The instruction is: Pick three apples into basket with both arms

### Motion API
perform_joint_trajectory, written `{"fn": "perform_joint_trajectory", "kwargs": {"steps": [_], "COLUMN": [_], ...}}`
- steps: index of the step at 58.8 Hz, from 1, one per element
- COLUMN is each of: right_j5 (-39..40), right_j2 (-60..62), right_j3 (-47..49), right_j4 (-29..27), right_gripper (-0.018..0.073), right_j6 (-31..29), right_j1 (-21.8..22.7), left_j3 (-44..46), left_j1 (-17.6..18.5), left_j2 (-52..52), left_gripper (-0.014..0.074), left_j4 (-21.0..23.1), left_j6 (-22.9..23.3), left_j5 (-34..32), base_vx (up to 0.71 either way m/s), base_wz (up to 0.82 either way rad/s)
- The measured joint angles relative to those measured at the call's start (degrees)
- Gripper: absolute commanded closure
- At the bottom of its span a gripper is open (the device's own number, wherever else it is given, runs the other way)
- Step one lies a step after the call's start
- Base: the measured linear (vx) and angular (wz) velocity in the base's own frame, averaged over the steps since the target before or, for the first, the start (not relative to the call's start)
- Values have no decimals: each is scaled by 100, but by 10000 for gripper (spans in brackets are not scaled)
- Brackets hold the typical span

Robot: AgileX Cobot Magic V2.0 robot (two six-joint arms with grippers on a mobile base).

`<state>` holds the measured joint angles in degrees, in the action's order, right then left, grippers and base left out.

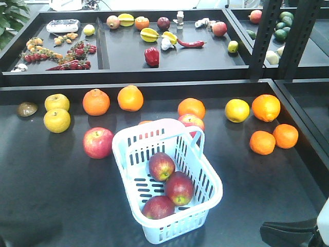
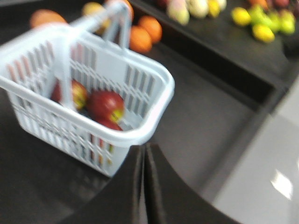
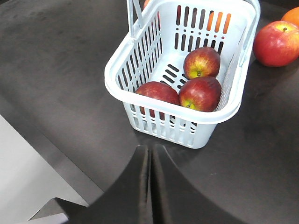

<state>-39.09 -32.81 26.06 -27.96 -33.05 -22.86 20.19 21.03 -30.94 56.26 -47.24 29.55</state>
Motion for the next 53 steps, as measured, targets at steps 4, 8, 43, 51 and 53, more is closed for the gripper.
{"fn": "perform_joint_trajectory", "kwargs": {"steps": [4, 8, 43, 51, 53], "right_j5": [0, 0, 0, -12, -25], "right_j2": [0, 0, 0, 0, 0], "right_j3": [0, 0, 0, 0, 0], "right_j4": [0, 0, 0, 0, 0], "right_gripper": [564, 564, 564, 564, 564], "right_j6": [0, 0, 0, 0, 0], "right_j1": [0, 0, 0, 0, 0], "left_j3": [0, 0, -2133, -2171, -2176], "left_j1": [0, 0, 0, 0, -6], "left_j2": [0, 0, 1850, 2572, 2724], "left_gripper": [603, 603, 603, 603, 603], "left_j4": [118, 187, -1432, -2385, -2632], "left_j6": [0, 0, 1506, 1964, 2002], "left_j5": [-434, -722, -2134, -2437, -2477], "base_vx": [0, 0, 0, 0, 0], "base_wz": [0, 0, 0, 0, 0]}}
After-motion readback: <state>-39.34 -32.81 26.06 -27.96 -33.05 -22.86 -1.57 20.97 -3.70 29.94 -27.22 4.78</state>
